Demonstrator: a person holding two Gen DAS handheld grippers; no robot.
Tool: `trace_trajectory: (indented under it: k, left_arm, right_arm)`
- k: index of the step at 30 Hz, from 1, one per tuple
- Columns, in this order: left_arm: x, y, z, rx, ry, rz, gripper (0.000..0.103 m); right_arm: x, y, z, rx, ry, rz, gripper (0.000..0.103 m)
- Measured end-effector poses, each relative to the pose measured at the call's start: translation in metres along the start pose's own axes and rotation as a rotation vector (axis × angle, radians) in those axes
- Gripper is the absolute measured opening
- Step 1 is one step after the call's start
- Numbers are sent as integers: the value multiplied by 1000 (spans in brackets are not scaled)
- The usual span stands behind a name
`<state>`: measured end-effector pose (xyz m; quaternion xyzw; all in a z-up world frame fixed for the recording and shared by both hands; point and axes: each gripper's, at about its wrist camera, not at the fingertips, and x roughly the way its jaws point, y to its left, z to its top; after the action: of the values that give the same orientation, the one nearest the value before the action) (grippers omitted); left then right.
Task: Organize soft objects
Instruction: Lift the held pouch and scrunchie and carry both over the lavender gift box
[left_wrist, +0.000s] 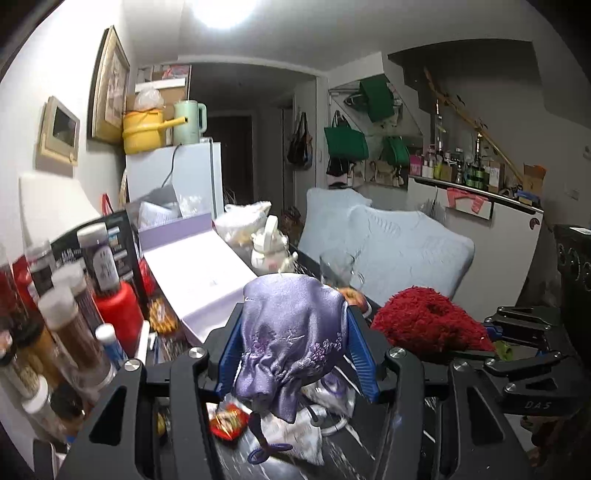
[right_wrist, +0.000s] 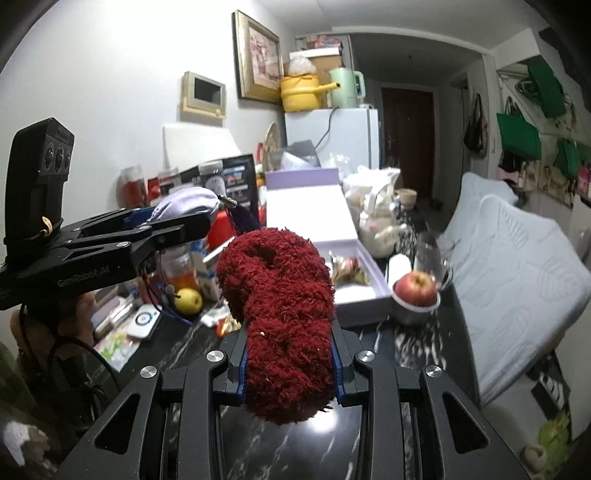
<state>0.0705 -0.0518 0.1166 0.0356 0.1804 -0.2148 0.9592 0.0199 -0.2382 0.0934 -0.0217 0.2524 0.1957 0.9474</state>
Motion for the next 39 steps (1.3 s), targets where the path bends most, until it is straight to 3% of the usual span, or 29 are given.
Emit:
trace_trajectory:
  k: [16,28,39]
  left_arm:
    - [58,26,56,0,-58,40,52]
    - [125,46,76,-3,-44,67,52]
    - [190,75,73,-40,27,96,52]
  right_arm:
    - [37,-32,76,-40,-93,-10,32]
    - [93,-63,118,-40,-113,12,32]
    - [155,-83,142,-52,-94,32,32]
